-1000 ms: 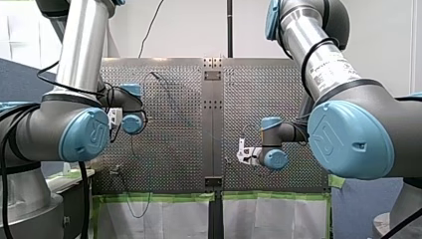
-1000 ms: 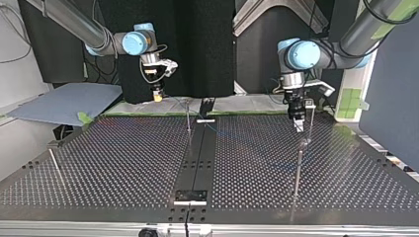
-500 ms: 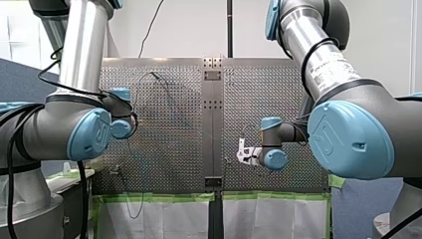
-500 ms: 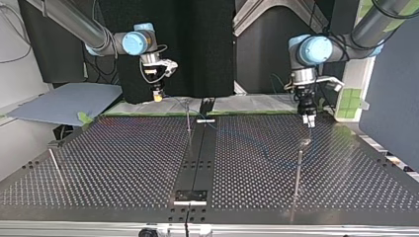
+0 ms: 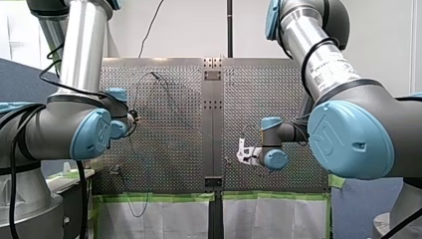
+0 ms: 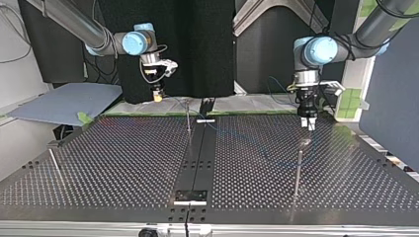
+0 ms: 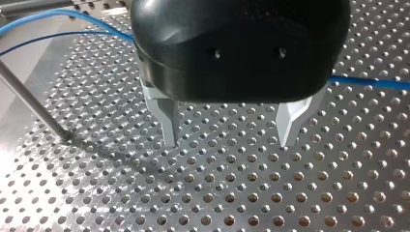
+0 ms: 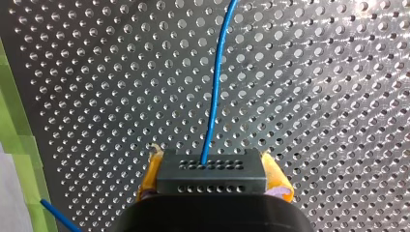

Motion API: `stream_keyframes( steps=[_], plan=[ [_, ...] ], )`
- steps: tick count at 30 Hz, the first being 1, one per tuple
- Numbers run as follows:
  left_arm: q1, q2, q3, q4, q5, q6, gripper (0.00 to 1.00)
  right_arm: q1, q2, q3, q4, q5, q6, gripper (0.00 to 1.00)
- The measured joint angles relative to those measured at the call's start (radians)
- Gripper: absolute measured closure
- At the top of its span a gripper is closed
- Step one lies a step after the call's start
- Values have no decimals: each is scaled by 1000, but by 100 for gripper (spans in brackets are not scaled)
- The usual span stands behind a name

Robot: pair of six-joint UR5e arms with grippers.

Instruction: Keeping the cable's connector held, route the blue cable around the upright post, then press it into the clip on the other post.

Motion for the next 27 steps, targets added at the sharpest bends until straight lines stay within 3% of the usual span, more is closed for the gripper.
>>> stream_keyframes(
  steps=[11, 27],
  plan=[
    [43, 0, 0, -4, 47, -99, 0, 0, 0, 0, 0, 0, 0, 100],
    [50, 0, 0, -12, 123, -233, 0, 0, 0, 0, -2, 0, 0, 100]
  ],
)
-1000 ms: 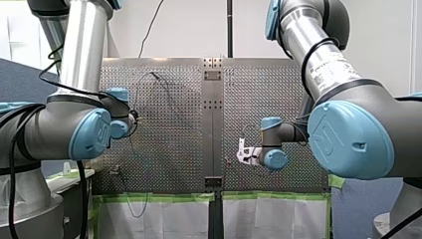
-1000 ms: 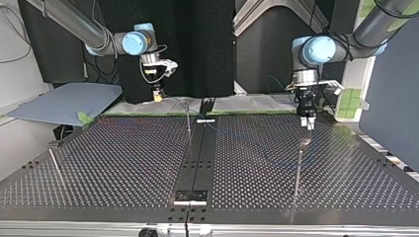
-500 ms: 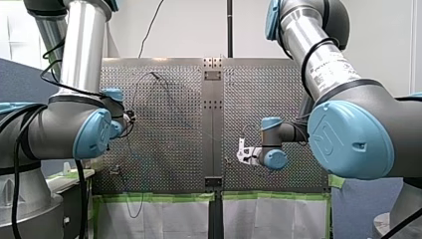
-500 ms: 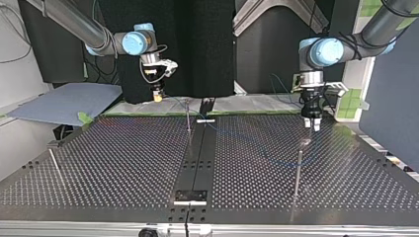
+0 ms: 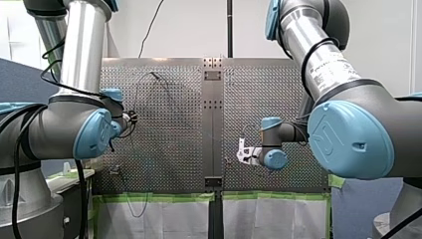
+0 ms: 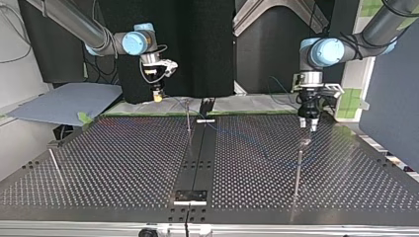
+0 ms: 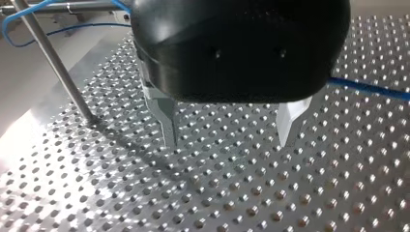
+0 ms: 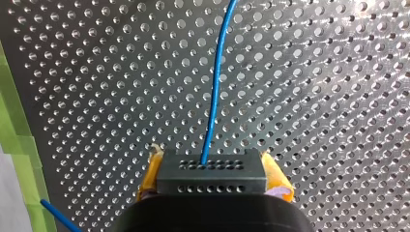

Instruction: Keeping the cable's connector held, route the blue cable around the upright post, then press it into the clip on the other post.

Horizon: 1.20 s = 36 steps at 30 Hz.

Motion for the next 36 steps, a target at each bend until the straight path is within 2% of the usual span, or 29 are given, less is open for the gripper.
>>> stream_keyframes(
  steps=[16, 27, 36],
  plan=[
    [-8, 0, 0, -129, 5, -150, 0, 0, 0, 0, -2, 0, 1, 100],
    [-12, 0, 0, -140, 10, -254, 0, 0, 0, 0, -3, 0, 3, 100],
    [-21, 1, 0, -174, 45, -320, 0, 0, 0, 0, -3, 0, 3, 100]
  ],
)
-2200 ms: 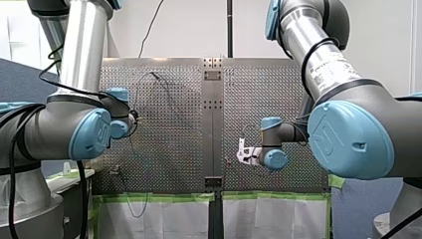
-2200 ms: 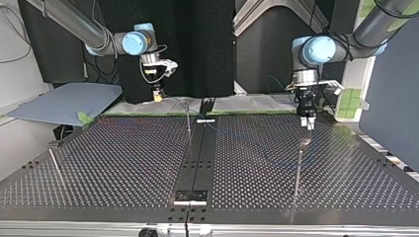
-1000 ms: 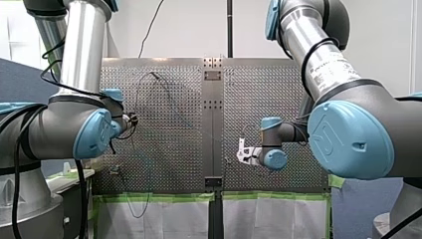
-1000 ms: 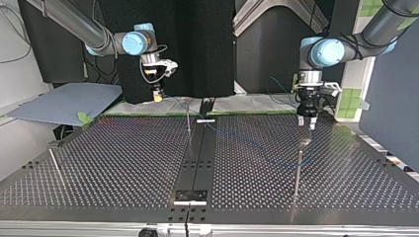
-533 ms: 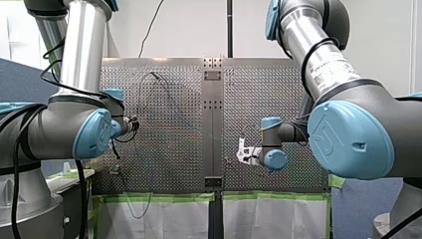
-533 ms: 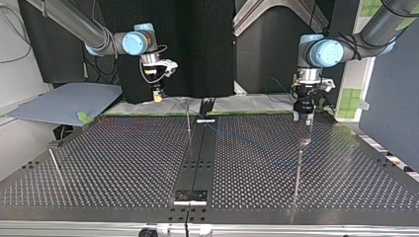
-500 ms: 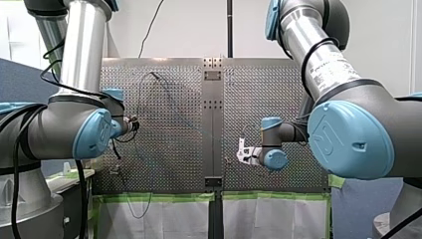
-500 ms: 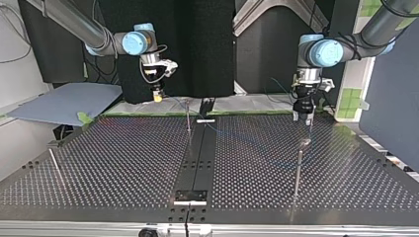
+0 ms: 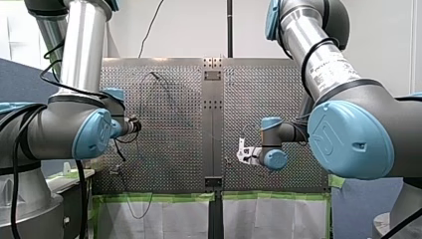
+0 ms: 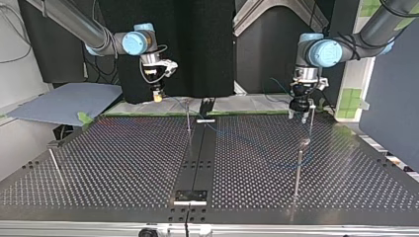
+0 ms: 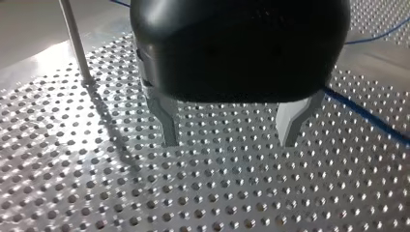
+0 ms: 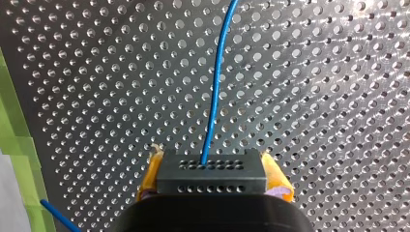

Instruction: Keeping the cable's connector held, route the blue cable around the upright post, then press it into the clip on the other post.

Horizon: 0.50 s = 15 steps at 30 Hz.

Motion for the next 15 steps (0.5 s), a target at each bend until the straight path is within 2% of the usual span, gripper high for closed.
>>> stream_keyframes(
  steps=[15],
  plan=[
    [-10, 18, 0, -7, 33, -124, 0, 0, 0, 0, 0, 0, 0, 100]
  ],
)
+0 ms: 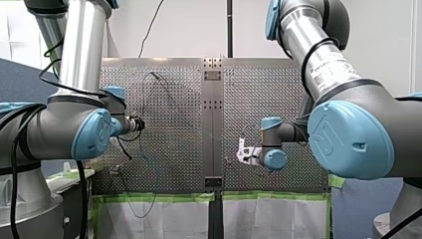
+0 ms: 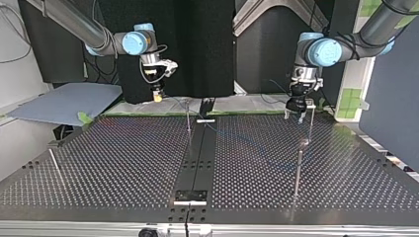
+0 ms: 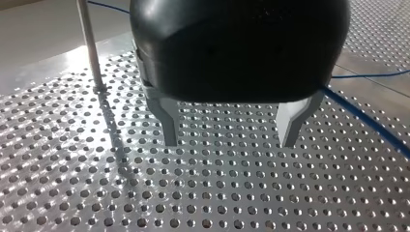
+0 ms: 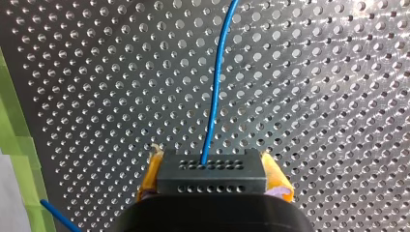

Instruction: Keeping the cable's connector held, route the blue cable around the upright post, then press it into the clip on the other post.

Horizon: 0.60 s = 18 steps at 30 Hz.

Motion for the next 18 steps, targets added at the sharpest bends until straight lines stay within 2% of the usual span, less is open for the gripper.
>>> stream_keyframes(
  steps=[9, 18],
  plan=[
    [-1, 18, -5, -19, 13, -72, 0, 0, 0, 0, 0, 0, 0, 100],
    [5, 88, -67, -42, 19, -148, 0, 0, 0, 0, -1, 0, 0, 100]
  ],
)
